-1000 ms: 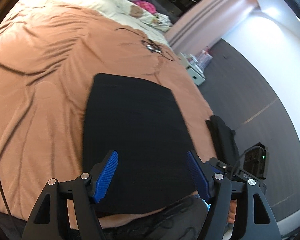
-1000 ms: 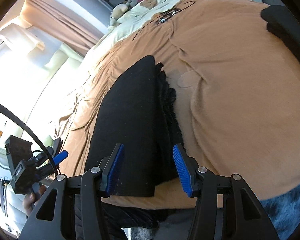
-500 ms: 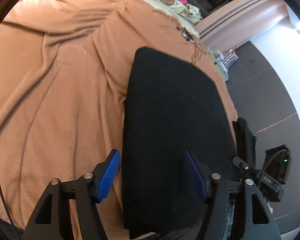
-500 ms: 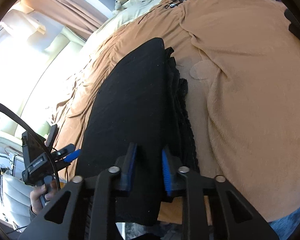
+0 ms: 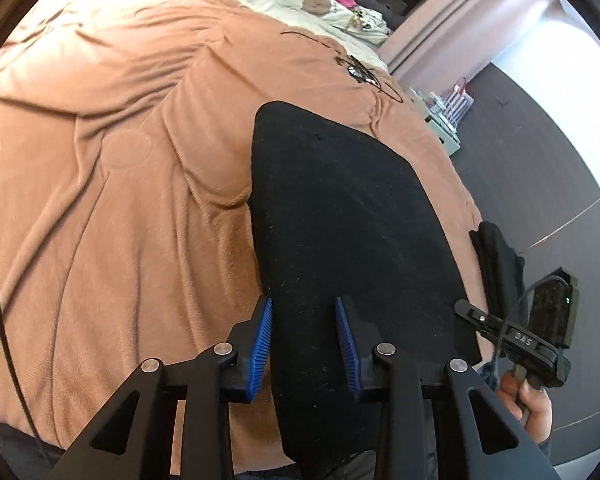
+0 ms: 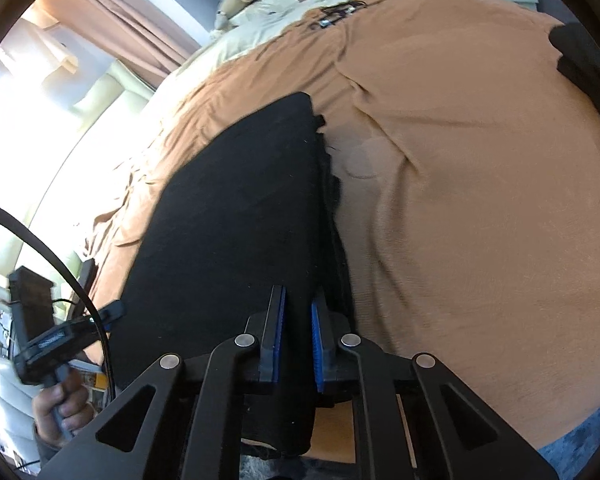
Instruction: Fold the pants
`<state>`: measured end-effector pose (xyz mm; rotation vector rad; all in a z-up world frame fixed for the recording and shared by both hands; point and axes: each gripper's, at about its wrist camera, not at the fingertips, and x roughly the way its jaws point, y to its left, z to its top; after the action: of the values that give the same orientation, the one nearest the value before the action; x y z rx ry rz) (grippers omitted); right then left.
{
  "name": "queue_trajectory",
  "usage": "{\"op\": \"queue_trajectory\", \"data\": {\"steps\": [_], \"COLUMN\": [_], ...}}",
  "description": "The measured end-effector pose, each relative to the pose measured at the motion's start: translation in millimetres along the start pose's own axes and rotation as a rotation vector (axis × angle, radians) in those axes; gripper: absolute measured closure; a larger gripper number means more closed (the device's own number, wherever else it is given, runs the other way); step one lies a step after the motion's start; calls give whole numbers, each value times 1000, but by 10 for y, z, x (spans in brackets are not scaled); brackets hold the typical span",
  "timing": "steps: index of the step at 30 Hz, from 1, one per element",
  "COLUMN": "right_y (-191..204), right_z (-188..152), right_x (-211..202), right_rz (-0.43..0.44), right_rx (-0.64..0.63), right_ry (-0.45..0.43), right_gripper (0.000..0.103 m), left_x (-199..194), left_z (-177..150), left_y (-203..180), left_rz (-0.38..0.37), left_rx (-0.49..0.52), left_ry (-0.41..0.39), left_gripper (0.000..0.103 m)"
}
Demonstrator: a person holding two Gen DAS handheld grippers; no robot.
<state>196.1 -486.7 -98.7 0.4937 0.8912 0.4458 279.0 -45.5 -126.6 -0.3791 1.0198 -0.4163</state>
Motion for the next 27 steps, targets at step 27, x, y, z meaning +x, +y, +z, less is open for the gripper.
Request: {"op": "queue_trajectory", "data": {"steps": [27], "right_y": [108], "right_z": [573], "right_x": [293], "right_rz": [9], "right_rx": [-47], "right_ry": [24], "right_gripper": [61], "left_x": [486], "left_z": [497], "left_y": [349], "left_rz": [-17], "left_rx": [-69], "left_ry": [40], "left_gripper": [45]}}
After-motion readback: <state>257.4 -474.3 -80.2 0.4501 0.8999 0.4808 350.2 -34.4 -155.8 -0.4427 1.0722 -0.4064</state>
